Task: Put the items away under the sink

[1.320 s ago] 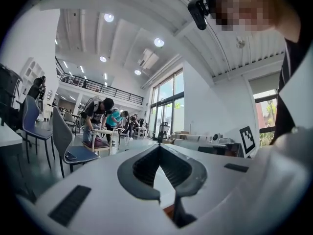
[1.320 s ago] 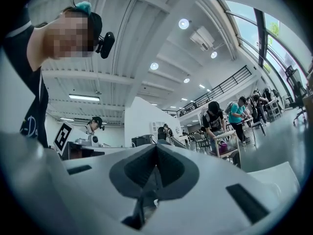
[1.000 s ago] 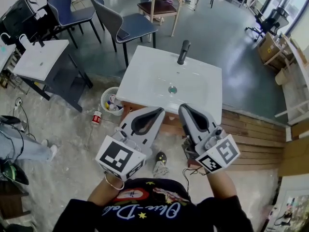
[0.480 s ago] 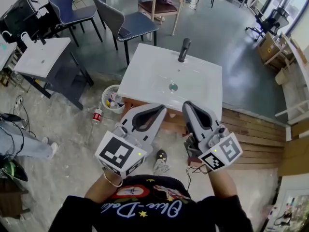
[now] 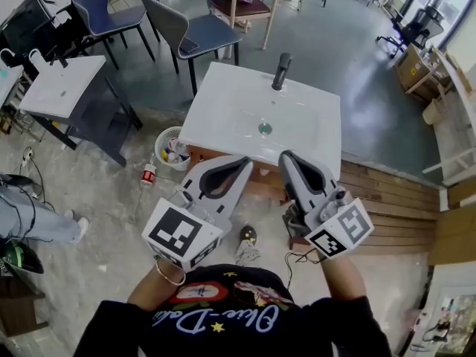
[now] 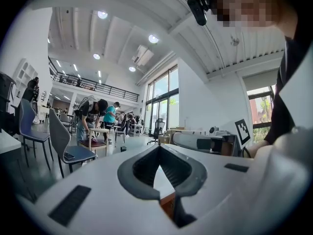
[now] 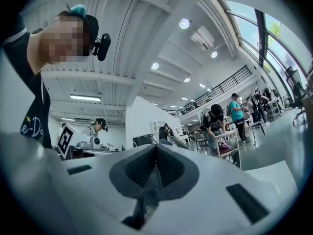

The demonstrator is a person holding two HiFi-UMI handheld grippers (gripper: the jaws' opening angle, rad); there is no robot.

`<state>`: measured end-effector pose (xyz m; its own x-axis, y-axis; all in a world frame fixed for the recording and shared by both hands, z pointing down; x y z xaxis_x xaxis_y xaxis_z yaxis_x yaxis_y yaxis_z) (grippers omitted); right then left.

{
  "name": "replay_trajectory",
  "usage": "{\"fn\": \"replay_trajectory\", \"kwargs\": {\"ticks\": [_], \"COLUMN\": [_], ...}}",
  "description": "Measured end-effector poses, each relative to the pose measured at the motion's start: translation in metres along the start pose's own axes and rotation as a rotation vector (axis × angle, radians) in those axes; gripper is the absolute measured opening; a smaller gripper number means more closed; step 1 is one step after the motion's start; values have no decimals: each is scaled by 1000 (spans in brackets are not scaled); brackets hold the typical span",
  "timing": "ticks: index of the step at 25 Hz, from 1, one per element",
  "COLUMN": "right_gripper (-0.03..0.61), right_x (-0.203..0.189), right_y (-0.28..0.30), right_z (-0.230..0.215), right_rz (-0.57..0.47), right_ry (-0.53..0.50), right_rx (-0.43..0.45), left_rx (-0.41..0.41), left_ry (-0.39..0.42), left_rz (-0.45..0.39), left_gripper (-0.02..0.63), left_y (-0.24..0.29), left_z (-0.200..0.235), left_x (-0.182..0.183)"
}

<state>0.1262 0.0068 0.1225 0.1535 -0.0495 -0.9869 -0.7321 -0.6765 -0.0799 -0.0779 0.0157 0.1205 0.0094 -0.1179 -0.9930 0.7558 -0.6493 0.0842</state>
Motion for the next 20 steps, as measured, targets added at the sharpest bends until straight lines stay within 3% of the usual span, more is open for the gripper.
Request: {"fn": "replay_trajectory", "kwargs": {"ticks": [20], "right_gripper": [8], "right_x": [-6], "right_y": [-5], "right_z": [-29], "right_rz": [33], "right_ry": [-25], "right_rx": [-52], "left_rx": [-21], "left_ry": [12], "left_rz": [32], "left_gripper": [8], "left_y": [37], "left_z": [9], "left_x": [-6]}}
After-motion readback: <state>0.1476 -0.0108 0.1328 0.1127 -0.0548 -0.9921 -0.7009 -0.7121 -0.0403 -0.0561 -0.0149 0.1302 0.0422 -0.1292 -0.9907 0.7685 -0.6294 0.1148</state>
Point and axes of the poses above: the fingertips, and each gripper's own axes: y forward along the fingers, z to its left, x out of its top, the point moved 10 cm from there along -y, backward along the fingers, and after that the axes turned 4 degrees about z, right-handed, at the moved point
